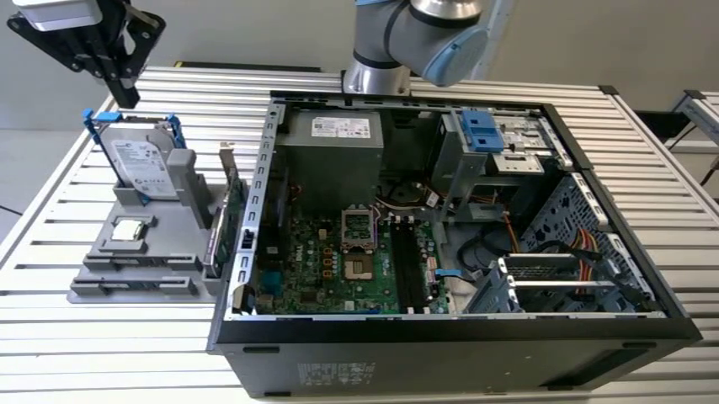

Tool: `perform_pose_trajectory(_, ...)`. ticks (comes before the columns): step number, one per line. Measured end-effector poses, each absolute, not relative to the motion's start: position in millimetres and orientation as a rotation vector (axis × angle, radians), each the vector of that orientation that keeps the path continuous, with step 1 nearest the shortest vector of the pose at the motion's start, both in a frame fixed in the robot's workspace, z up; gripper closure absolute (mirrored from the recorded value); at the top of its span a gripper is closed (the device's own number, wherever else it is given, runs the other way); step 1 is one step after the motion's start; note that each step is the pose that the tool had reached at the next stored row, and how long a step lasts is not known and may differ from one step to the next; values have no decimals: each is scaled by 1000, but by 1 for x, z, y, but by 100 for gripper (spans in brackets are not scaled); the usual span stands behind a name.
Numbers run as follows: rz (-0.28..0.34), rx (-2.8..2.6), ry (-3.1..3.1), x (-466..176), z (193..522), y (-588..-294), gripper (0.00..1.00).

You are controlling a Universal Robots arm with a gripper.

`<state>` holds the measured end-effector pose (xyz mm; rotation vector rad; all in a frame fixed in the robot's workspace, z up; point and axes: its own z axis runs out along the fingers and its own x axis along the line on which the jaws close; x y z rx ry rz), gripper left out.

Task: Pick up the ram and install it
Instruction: 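Reach for the ram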

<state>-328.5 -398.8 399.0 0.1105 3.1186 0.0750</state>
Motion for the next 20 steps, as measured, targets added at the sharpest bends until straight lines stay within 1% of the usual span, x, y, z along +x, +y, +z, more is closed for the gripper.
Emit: perform_pose_trajectory(20, 75, 111, 3119, -344, 399, -399, 100)
